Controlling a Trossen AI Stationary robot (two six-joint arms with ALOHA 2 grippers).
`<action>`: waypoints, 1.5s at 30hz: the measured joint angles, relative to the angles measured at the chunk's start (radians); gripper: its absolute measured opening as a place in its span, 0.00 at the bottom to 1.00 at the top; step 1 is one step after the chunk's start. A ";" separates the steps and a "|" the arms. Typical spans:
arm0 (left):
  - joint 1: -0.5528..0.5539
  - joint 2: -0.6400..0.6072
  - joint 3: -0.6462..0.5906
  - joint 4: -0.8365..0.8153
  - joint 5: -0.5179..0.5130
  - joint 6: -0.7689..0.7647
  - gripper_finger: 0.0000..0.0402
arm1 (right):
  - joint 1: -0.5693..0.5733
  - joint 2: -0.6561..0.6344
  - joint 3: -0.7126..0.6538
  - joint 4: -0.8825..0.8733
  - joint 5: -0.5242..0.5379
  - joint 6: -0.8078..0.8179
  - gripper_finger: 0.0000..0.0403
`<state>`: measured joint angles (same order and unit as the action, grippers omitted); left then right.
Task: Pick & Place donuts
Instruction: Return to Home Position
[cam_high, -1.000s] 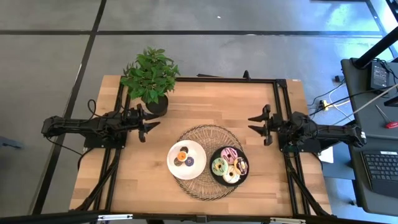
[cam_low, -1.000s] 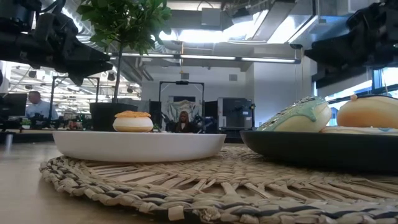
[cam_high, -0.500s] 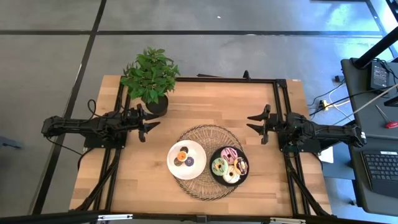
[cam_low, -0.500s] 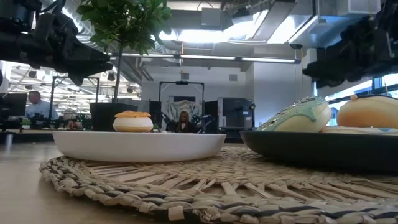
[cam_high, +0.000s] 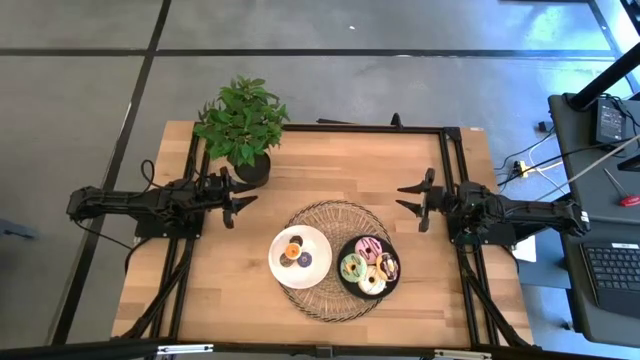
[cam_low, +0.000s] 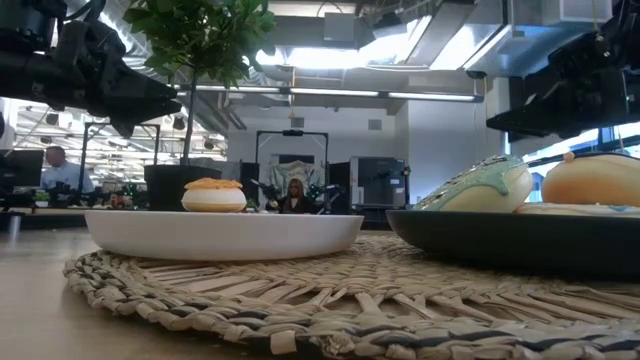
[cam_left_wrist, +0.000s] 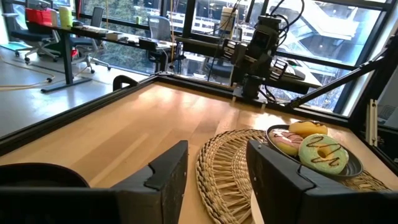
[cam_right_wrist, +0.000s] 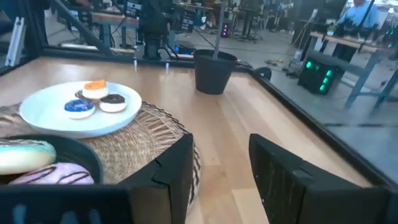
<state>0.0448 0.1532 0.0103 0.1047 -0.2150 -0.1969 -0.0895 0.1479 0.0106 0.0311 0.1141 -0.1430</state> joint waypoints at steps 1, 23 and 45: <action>0.000 0.000 0.000 0.000 0.000 0.000 0.40 | 0.000 0.000 0.000 0.000 0.000 -0.016 0.39; 0.000 0.000 0.000 0.000 0.000 0.000 0.40 | 0.000 0.001 0.000 0.000 -0.002 -0.018 0.39; 0.000 0.000 0.000 0.000 0.000 0.000 0.39 | 0.000 0.001 0.000 0.000 -0.002 -0.019 0.39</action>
<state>0.0450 0.1532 0.0103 0.1049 -0.2150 -0.1968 -0.0895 0.1486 0.0109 0.0311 0.1120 -0.1616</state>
